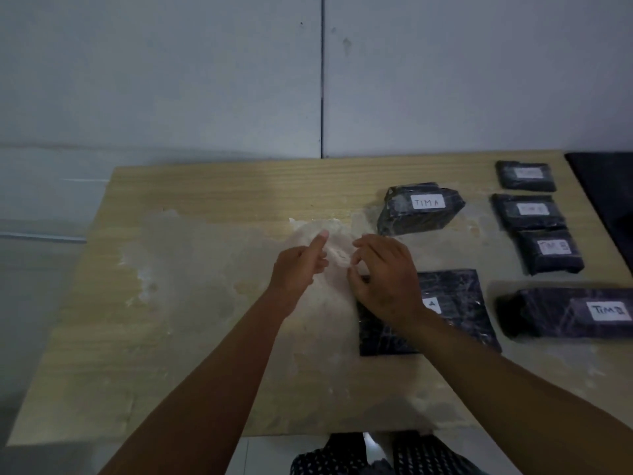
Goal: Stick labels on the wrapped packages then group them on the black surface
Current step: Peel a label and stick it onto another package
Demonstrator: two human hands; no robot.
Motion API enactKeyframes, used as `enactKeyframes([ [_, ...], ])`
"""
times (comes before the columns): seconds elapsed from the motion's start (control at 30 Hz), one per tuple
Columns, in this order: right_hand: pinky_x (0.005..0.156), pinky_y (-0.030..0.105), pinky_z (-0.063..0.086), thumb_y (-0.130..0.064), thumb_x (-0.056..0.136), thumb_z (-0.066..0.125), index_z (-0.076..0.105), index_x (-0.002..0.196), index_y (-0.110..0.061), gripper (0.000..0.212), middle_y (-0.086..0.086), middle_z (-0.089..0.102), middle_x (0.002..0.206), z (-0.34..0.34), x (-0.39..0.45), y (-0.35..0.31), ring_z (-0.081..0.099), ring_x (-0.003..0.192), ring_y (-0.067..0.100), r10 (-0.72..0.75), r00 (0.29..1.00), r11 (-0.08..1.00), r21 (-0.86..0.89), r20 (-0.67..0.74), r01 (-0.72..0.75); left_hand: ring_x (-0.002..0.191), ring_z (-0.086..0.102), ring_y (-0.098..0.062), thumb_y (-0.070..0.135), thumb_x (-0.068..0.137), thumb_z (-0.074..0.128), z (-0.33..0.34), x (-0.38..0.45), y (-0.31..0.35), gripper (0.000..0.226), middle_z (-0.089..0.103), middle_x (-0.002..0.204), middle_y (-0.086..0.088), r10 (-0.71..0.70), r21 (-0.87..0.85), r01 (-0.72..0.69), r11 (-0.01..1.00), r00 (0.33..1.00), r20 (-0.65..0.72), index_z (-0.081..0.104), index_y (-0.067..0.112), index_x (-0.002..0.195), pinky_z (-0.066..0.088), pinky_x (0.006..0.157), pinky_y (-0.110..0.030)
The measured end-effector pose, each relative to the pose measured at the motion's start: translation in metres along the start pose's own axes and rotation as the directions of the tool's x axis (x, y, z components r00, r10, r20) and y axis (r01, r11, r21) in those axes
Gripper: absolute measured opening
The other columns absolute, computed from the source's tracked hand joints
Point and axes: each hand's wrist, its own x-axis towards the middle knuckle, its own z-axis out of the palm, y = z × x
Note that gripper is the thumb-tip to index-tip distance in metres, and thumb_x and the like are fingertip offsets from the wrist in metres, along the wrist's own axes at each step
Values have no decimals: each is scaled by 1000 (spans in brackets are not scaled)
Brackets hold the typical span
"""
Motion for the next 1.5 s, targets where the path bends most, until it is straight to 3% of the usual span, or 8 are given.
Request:
enactKeyframes([
  [0.2,103,45,43,-26,79,76,65,109,-12,35,9,61,129,-30,-20,18,52,124,24,-47,994,998,55,94,41,87,70,-23,9,83,74,37,-10,14,16,72,95,-10,12,-22,-10,1000,997,81,72,9,99,58,83,-38],
  [0.37,113,36,35,-48,84,70,40,147,-17,76,3,32,158,-70,-49,48,36,142,20,164,974,964,186,157,-192,59,64,-4,3,84,70,83,-25,26,15,69,78,-4,200,115,-212,971,974,105,72,14,93,47,52,-15],
  [0.53,111,32,38,-37,87,72,35,151,-16,77,2,40,152,-118,-68,92,37,140,16,416,906,855,305,77,-419,71,63,-5,16,86,68,147,-47,35,18,71,83,4,384,334,-458,824,884,267,76,25,98,51,68,-22],
  [0.77,77,14,46,-28,82,80,65,113,-29,34,-4,67,105,-201,-107,158,61,98,5,678,698,517,526,230,-675,66,56,13,14,87,68,249,-99,49,21,69,86,11,542,332,-661,673,746,387,76,24,105,39,66,-3],
  [0.93,67,25,50,-11,83,78,69,79,-17,11,1,70,75,-266,-145,202,62,68,7,746,637,419,607,195,-676,67,59,-3,12,82,75,328,-132,64,27,67,79,4,661,289,-770,569,638,395,72,17,109,47,70,-19],
  [1.17,72,31,56,-17,89,73,68,81,-16,9,1,69,82,-351,-196,266,66,81,14,838,540,379,636,71,-672,74,64,-10,14,81,78,432,-167,83,25,67,86,0,694,188,-803,566,587,416,71,19,104,53,65,-14],
  [1.37,70,30,58,-22,88,74,67,87,-20,7,-2,70,88,-390,-228,321,68,82,15,854,521,418,614,-14,-669,65,58,8,14,80,78,500,-175,103,11,62,72,17,727,206,-843,497,534,432,73,21,87,43,59,-5],
  [1.5,92,26,49,-24,84,77,59,130,-27,49,-4,59,122,-402,-233,363,58,109,11,789,604,582,456,-115,-674,68,61,5,18,81,78,542,-167,118,14,66,73,16,727,189,-858,478,507,463,71,30,81,48,61,-9],
])
